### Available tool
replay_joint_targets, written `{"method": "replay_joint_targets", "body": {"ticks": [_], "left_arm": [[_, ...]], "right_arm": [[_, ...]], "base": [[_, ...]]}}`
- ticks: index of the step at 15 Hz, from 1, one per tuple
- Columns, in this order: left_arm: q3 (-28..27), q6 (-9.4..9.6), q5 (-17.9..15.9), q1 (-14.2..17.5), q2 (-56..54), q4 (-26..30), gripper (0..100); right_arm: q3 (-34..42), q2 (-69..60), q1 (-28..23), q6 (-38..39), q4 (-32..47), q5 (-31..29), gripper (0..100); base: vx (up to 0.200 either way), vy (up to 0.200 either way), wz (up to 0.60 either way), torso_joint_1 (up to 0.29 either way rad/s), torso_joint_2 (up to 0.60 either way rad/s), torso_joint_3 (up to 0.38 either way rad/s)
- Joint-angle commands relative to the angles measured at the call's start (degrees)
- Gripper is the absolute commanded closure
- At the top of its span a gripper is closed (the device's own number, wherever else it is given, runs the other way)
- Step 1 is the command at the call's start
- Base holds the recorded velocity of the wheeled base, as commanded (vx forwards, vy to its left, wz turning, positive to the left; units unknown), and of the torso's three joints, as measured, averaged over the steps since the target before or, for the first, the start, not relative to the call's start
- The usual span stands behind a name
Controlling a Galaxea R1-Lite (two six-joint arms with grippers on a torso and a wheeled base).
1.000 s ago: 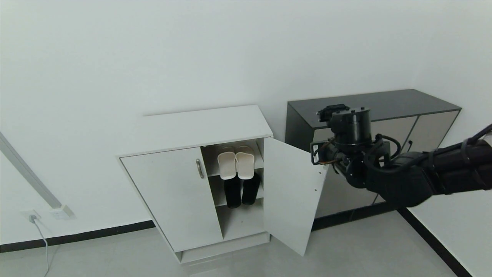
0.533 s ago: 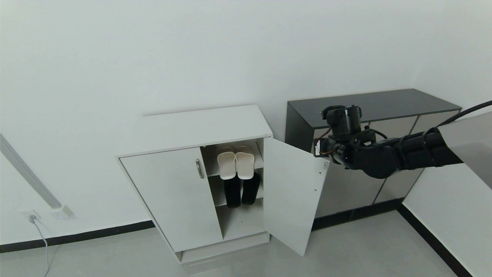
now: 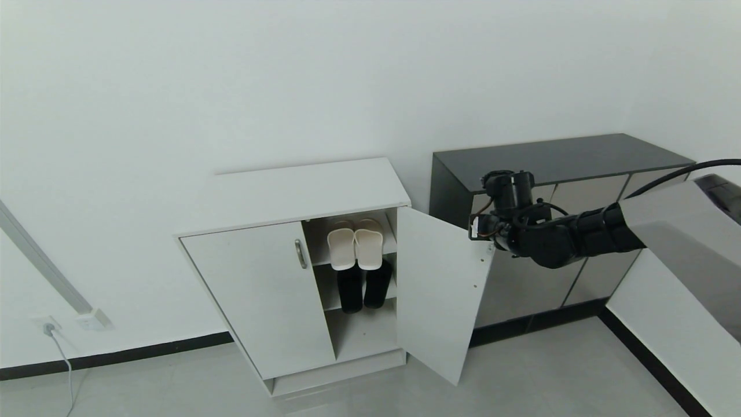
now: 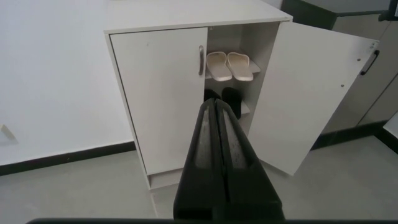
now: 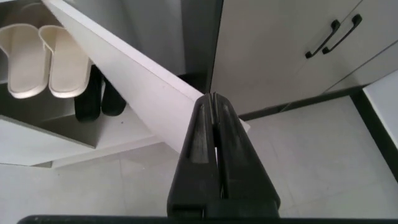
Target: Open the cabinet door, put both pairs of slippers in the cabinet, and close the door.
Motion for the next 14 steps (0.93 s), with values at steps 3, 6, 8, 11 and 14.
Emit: {"method": "replay_joint_targets", "body": {"ticks": [3,6,8,11,14], "left_arm": [[0.0,-0.02,-0.1,0.0,0.0,-0.1,100],[0.0,-0.02,0.0,0.0,0.1,-0.1,100],[0.0,-0.02,0.0,0.0,0.1,0.0,100],[0.0,-0.02,-0.1,0.0,0.0,-0.1,100],[0.0,-0.02,0.0,0.0,0.1,-0.1,100]], "right_arm": [[-4.5,5.6,-1.7,-0.1,0.1,0.0,100],[-7.5,8.3,-2.7,-0.1,0.4,0.1,100],[-8.4,8.7,-2.9,-0.1,2.1,0.1,100],[-8.5,9.2,-2.9,-0.1,2.3,0.1,100],[-8.0,9.1,-2.8,0.1,2.3,0.1,100]], "base": [[0.000,0.000,0.00,0.000,0.00,0.000],[0.000,0.000,0.00,0.000,0.00,0.000],[0.000,0.000,0.00,0.000,0.00,0.000],[0.000,0.000,0.00,0.000,0.00,0.000],[0.000,0.000,0.00,0.000,0.00,0.000]]}}
